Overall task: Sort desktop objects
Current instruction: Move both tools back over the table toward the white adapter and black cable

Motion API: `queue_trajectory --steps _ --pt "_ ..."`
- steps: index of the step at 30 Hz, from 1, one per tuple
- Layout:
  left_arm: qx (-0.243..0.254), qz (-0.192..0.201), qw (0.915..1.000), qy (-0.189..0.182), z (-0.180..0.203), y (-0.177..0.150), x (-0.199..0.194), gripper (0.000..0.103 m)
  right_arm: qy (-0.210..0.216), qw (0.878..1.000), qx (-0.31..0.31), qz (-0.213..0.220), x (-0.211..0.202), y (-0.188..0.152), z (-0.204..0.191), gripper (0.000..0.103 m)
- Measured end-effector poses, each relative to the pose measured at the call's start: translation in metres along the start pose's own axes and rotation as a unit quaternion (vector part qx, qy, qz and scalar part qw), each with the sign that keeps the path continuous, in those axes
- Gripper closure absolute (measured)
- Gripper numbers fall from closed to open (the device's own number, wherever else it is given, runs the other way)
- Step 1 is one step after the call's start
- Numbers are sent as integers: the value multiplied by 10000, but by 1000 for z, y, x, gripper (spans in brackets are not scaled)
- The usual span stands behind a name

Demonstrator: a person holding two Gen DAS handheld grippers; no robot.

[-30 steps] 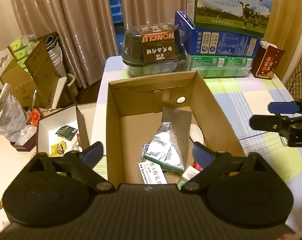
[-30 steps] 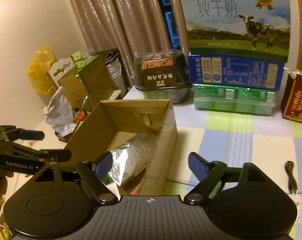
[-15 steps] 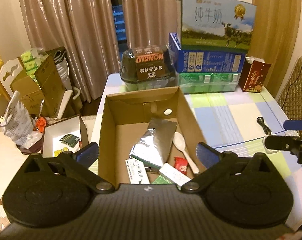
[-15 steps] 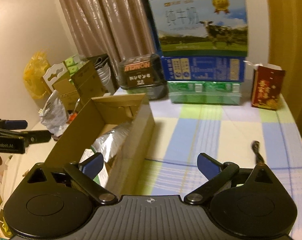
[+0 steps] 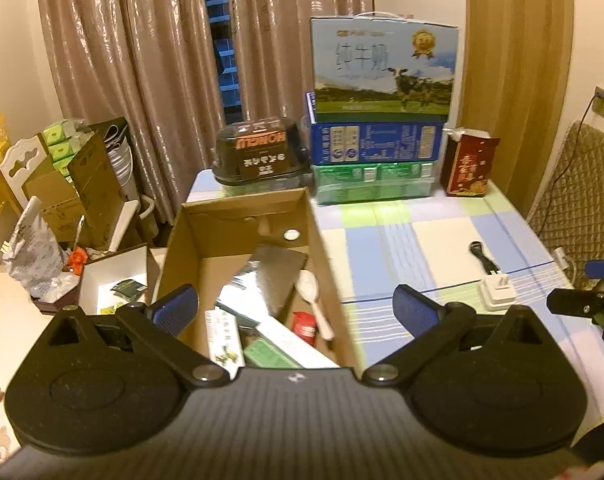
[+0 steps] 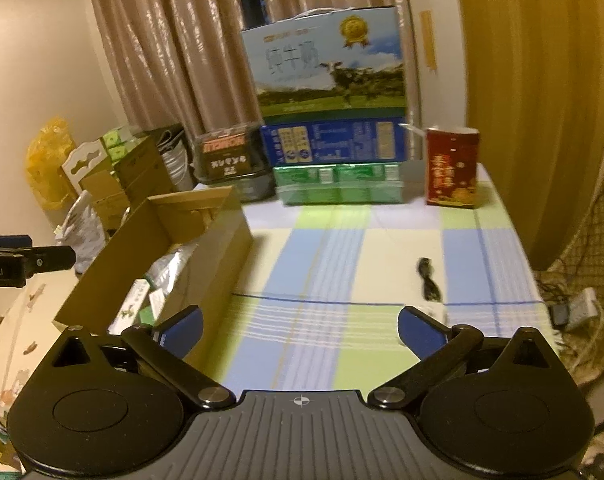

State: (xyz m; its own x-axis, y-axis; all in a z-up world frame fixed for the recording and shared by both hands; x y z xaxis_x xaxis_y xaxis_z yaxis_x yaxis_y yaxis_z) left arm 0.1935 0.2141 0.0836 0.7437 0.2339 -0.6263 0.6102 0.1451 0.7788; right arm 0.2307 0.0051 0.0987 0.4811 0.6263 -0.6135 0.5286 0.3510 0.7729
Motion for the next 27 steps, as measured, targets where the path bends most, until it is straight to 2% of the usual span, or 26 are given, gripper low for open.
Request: queue_trajectory --steps 7,17,27 --pt "-70 -42 9991 -411 42 -22 -15 1 -191 9998 27 49 -26 -19 26 2" --pt "-97 -266 9981 -540 82 -49 -17 1 -441 9985 335 -21 -44 -44 71 2" --pt "39 -492 9953 -828 124 -67 -6 1 -661 9957 636 -134 -57 -69 112 2"
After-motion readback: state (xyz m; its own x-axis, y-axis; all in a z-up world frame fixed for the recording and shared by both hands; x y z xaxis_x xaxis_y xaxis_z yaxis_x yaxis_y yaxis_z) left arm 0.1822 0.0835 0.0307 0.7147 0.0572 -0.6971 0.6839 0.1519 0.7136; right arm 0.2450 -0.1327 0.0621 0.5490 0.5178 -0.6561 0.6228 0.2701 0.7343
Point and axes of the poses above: each gripper's, at about its wrist camera, not at the fingertips, and x roughly the way its jaws point, z to its right, y to its top, the point moved 9 cm from there along x, roughly the way its jaws point, and after that the axes turned 3 degrees about -x, right-handed, at the moved point
